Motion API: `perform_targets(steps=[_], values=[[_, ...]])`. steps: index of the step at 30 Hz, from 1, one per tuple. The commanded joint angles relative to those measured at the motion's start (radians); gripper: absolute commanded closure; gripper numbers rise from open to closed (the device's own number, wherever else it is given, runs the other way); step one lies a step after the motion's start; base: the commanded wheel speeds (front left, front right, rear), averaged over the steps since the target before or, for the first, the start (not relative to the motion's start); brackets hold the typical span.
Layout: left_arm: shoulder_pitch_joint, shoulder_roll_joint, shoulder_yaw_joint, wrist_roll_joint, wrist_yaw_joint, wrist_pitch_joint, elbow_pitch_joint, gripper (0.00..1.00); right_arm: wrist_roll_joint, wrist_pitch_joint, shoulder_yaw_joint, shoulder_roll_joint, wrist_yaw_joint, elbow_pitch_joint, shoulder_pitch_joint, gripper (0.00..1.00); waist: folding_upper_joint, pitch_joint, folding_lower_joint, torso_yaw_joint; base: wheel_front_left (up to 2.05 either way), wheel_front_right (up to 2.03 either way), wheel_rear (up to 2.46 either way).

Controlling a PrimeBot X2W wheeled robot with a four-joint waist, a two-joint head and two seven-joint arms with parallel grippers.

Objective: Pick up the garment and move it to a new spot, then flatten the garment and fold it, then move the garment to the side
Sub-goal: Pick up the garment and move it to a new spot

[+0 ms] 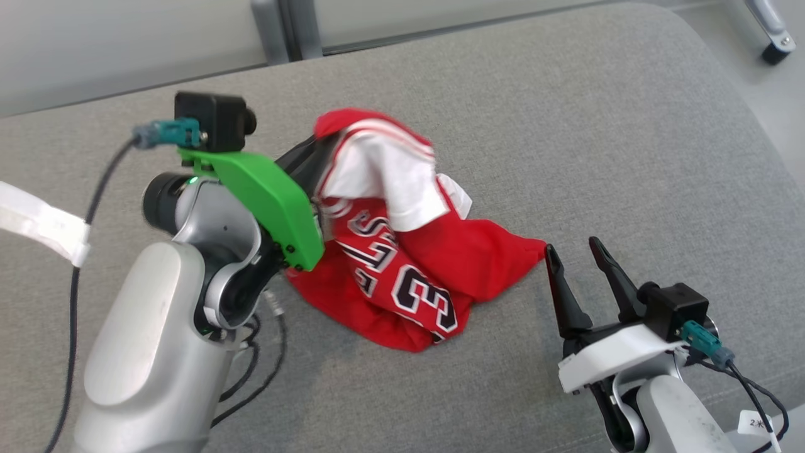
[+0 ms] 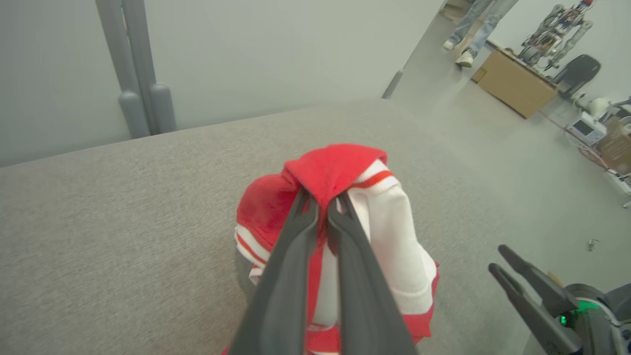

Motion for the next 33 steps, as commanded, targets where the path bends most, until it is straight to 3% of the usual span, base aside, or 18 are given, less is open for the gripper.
perform_targets(steps=[1, 8, 13, 14, 15, 16, 24, 29, 33], values=[[-0.001, 0.014, -0.003, 0.024, -0.012, -0.028, 0.040, 1.00, 0.007, -0.003, 0.005, 0.001, 0.000, -0.003, -0.018, 0.00, -0.0001, 0.033, 0.0000, -0.032, 0.00, 0.00, 0.00], [-0.062, -0.015, -0.024, 0.103, -0.037, -0.216, 0.435, 1.00, 0.003, -0.003, 0.028, 0.002, 0.000, 0.000, -0.050, 0.00, -0.0001, 0.070, 0.0000, -0.076, 0.00, 0.00, 0.00], [-0.120, -0.033, -0.020, 0.111, -0.051, -0.309, 0.611, 1.00, -0.002, -0.003, 0.024, 0.002, 0.000, 0.001, -0.051, 0.00, -0.0001, 0.072, 0.0000, -0.096, 0.00, 0.00, 0.00], [-0.130, -0.035, -0.022, 0.116, -0.053, -0.324, 0.632, 0.69, -0.003, -0.003, 0.021, 0.002, 0.000, 0.001, -0.047, 0.00, -0.0001, 0.070, 0.0000, -0.096, 0.00, 0.00, 0.00], [-0.142, -0.037, -0.027, 0.121, -0.055, -0.337, 0.649, 0.14, -0.004, -0.003, 0.019, 0.002, 0.000, 0.001, -0.041, 0.00, -0.0001, 0.066, 0.0000, -0.096, 0.00, 0.00, 0.00], [-0.150, -0.040, -0.030, 0.121, -0.058, -0.345, 0.663, 0.01, -0.005, -0.003, 0.016, 0.001, 0.000, 0.001, -0.034, 0.00, -0.0001, 0.062, 0.0000, -0.094, 0.00, 0.00, 0.00], [-0.181, -0.071, -0.015, 0.096, -0.048, -0.409, 0.683, 0.00, -0.014, -0.003, -0.008, -0.009, 0.000, 0.002, 0.002, 0.00, -0.0001, 0.017, 0.0000, -0.059, 0.00, 0.00, 0.00], [-0.110, -0.082, -0.017, 0.106, -0.034, -0.518, 0.593, 0.00, -0.033, -0.003, -0.020, -0.023, 0.000, -0.024, 0.029, 0.00, -0.0001, -0.031, 0.0000, -0.023, 0.00, 0.00, 0.00], [-0.015, -0.057, -0.036, 0.129, -0.027, -0.568, 0.478, 0.00, -0.055, -0.003, -0.049, -0.044, 0.000, -0.062, 0.062, 0.00, -0.0001, -0.067, 0.0000, 0.026, 0.00, 0.00, 0.00]])
